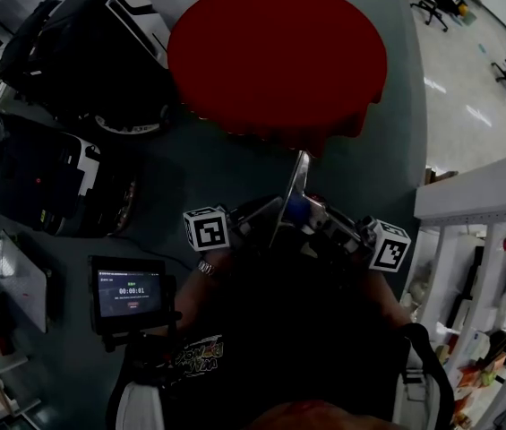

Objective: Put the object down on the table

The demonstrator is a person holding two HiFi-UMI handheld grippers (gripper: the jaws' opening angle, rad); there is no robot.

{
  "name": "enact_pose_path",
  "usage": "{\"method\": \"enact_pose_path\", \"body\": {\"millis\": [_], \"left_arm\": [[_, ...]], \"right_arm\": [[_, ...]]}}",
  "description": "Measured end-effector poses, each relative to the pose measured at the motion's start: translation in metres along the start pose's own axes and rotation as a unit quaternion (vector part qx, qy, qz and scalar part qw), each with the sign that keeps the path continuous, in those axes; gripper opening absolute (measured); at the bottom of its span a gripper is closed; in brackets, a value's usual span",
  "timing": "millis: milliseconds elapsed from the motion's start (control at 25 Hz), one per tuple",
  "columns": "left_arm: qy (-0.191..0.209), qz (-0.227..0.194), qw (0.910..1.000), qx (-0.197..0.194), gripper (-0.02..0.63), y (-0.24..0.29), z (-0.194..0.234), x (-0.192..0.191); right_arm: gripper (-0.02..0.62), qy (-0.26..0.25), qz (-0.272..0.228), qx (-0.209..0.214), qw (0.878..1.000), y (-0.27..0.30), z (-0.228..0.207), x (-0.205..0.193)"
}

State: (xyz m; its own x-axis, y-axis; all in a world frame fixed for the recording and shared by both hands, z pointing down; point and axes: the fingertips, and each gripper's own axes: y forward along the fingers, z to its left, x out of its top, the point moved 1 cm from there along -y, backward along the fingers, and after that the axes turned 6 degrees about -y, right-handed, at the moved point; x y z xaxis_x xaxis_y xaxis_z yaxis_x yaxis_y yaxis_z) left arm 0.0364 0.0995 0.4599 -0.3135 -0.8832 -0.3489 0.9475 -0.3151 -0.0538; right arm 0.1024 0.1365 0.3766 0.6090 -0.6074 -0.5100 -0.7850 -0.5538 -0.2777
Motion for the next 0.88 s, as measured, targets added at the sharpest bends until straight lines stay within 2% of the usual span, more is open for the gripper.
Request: {"method": "enact_pose_path", "body": {"millis": [120, 280, 360, 440, 600, 680, 800, 880], "left_arm": [[0.007, -0.01, 0.9999, 0.003, 0.018, -0.027, 0.002, 0.015], [0.045, -0.011, 0.9984, 0.032, 0.018, -0.062, 0.01, 0.034], [0.051, -0.012, 0.9972, 0.054, 0.018, -0.075, 0.021, 0.043], [0.037, -0.016, 0.9971, 0.064, 0.018, -0.082, 0.031, 0.049], [0.024, -0.022, 0.9959, 0.084, 0.018, -0.083, 0.055, 0.069], [0.017, -0.026, 0.9953, 0.092, 0.018, -0.079, 0.069, 0.088], [0.02, -0.034, 0.9934, 0.108, 0.018, -0.069, 0.086, 0.128], [0.03, -0.042, 0.992, 0.116, 0.018, -0.055, 0.095, 0.162]], "right_arm": [[0.006, 0.01, -0.017, 0.01, 1.0, 0.024, 0.003, -0.006], [0.006, 0.031, -0.044, 0.003, 0.999, 0.058, -0.018, -0.009], [0.006, 0.048, -0.054, -0.018, 0.997, 0.072, -0.039, -0.008], [0.006, 0.068, -0.064, -0.052, 0.994, 0.077, -0.065, 0.0], [0.006, 0.077, -0.091, -0.138, 0.983, 0.071, -0.139, 0.047], [0.006, 0.053, -0.093, -0.188, 0.976, 0.073, -0.187, 0.079], [0.006, -0.018, -0.057, -0.28, 0.958, 0.083, -0.264, 0.131], [0.006, -0.086, -0.016, -0.305, 0.948, 0.111, -0.311, 0.171]]}}
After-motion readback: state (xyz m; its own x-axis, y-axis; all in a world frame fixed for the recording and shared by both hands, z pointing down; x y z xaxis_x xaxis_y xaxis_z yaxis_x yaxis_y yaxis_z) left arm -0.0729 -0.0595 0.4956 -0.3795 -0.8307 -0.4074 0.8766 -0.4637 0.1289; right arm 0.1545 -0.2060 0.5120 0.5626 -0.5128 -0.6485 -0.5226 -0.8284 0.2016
